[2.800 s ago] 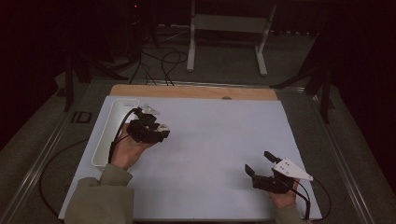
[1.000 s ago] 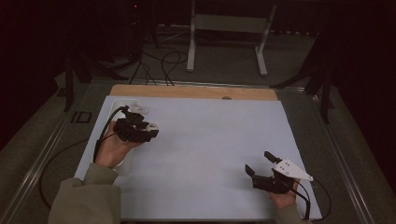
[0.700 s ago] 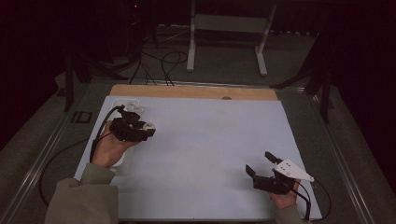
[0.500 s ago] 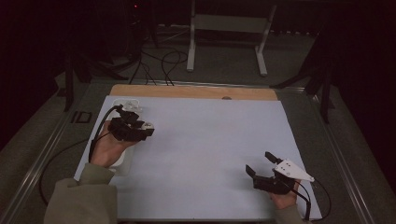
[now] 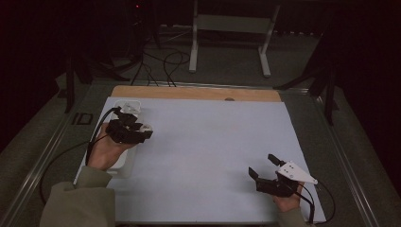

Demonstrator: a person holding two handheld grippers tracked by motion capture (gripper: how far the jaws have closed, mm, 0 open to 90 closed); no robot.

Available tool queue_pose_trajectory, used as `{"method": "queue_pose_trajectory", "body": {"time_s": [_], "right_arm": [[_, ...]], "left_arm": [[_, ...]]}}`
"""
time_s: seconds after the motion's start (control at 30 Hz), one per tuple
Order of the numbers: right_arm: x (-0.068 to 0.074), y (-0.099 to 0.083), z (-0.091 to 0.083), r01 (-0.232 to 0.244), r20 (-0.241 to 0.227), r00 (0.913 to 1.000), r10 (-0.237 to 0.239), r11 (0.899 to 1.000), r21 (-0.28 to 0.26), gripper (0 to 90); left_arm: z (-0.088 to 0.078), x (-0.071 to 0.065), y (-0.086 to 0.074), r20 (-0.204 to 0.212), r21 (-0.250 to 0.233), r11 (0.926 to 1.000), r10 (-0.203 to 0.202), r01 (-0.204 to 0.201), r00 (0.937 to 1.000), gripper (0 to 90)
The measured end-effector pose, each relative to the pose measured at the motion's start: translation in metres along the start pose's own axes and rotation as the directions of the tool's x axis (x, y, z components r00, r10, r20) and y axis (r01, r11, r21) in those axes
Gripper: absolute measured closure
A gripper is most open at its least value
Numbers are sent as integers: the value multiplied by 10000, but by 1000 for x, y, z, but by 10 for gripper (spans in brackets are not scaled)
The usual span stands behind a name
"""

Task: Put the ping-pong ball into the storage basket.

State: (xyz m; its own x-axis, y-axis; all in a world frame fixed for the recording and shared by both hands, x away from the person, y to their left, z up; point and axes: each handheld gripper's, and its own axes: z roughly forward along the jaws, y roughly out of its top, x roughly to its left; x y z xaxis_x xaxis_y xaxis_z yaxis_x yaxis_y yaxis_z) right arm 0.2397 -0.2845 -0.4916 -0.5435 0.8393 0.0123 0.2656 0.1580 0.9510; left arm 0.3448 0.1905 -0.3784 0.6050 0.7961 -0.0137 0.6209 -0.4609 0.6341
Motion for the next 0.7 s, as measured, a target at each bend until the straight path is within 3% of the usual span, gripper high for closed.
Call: {"method": "queue_pose_trajectory", "body": {"time_s": [0.7], "right_arm": [[0, 0, 0, -25, 20, 10000, 25, 10000, -8, 87]], "left_arm": [[-7, 10, -9, -228, 101, 9999, -112, 115, 9997, 510]]}}
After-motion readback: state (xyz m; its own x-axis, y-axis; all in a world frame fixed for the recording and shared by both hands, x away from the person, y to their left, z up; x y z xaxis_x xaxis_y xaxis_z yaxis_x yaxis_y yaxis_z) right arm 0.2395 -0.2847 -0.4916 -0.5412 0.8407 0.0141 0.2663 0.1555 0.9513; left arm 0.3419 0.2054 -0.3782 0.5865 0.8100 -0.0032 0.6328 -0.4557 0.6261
